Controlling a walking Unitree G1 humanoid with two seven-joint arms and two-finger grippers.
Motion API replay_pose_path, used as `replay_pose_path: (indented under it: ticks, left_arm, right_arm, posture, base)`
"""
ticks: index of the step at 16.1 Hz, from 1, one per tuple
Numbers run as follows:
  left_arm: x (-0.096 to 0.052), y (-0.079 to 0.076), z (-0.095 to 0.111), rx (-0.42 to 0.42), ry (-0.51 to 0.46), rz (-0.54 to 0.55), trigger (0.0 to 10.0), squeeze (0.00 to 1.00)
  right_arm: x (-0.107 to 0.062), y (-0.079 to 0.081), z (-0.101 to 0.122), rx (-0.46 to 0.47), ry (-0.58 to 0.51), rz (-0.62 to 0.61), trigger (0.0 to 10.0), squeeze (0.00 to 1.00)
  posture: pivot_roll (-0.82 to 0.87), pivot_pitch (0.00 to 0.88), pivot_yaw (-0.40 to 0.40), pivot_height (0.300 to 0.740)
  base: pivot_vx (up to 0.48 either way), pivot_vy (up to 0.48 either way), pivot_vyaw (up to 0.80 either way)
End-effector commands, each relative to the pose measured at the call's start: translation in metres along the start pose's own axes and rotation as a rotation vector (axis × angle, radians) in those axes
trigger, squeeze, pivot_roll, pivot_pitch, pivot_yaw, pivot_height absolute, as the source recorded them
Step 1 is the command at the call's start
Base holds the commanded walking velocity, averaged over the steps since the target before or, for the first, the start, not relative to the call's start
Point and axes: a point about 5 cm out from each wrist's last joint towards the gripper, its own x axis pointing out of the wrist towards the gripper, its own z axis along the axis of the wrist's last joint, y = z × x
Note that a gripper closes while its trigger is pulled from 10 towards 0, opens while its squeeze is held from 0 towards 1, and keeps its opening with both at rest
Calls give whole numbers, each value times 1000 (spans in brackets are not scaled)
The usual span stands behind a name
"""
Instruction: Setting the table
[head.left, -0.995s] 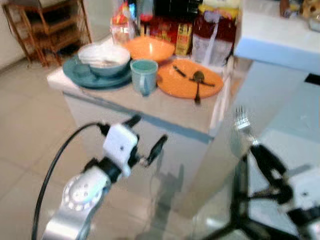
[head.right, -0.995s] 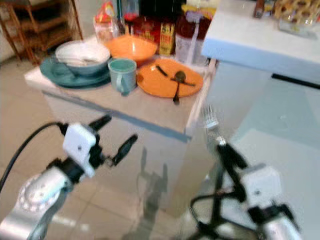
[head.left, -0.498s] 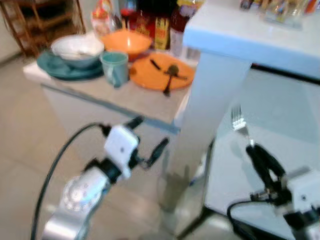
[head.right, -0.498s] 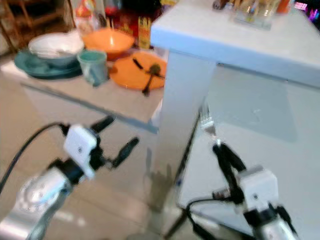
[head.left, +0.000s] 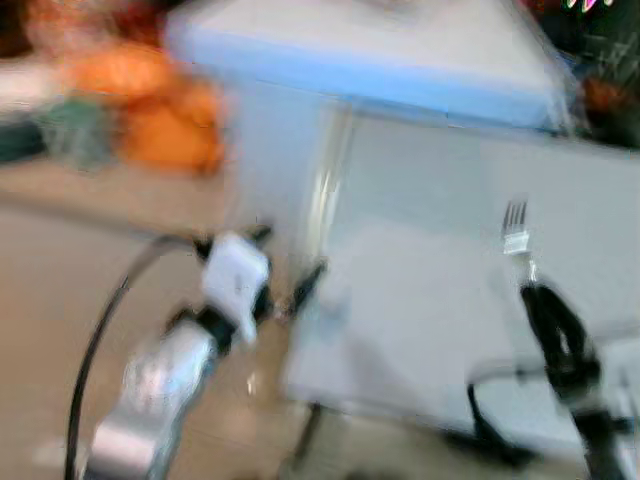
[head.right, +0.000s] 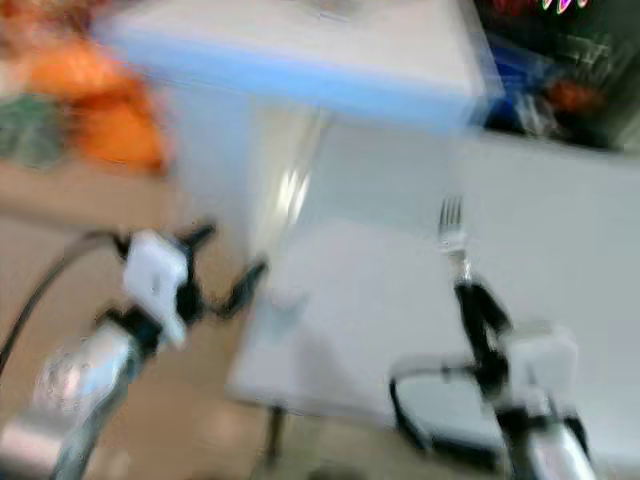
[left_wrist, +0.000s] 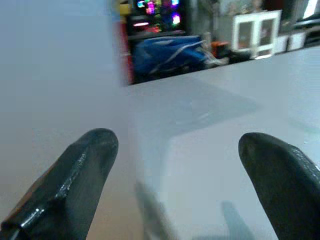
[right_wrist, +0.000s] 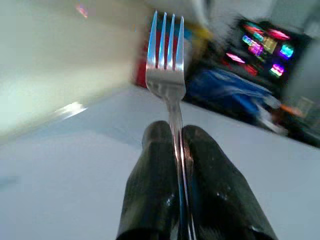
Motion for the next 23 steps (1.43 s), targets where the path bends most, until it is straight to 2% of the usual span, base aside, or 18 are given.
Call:
replay_pose_path:
  ticks: [1, 7, 8, 9, 10, 14, 19, 21, 23]
  left_arm:
    - [2, -3, 3, 1, -8, -8, 10000, 0]
    - [7, 3, 5, 16, -7, 47, 10000, 0]
    - [9, 4, 5, 17, -12, 58, 10000, 0]
    - [14, 8, 2, 19, -1, 91, 10000, 0]
    - [17, 11, 1, 12, -1, 113, 10000, 0]
    - [22, 11, 2, 23, 2, 121, 10000, 0]
    - [28, 6, 0, 20, 3, 110, 10000, 0]
    - [32, 4, 2, 28, -5, 94, 10000, 0]
    - [35, 3, 3, 31, -12, 88, 10000, 0]
  right_arm:
    - [2, -3, 3, -10, -13, -8, 10000, 0]
    - [16, -3, 7, 92, -11, -73, 10000, 0]
    - [21, -6, 8, 112, -24, -113, 10000, 0]
    - [26, -9, 0, 155, 35, -214, 10000, 0]
    - [33, -11, -6, 154, 69, -269, 10000, 0]
    - [55, -7, -12, 124, 144, -199, 10000, 0]
    - [59, -7, -23, 58, 290, -117, 10000, 0]
    - [67, -12, -16, 61, 257, -149, 10000, 0]
    - [73, -9, -11, 52, 246, -124, 10000, 0]
  posture:
    - [9, 71, -42, 740]
    - [7, 73, -39, 740]
    - [7, 73, -39, 740]
    - [6, 74, -38, 740]
    - [0, 68, -29, 740]
    - [7, 57, -35, 740]
    - [-8, 42, -21, 740]
    - [-11, 38, -14, 740]
    - [-8, 33, -15, 740]
  base:
    - [0, -371, -800]
    - [0, -372, -133]
    - [0, -371, 0]
    - [0, -371, 0]
    - [0, -375, 0]
    - [0, -370, 0]
    - [0, -370, 0]
    - [0, -369, 0]
    - [0, -375, 0]
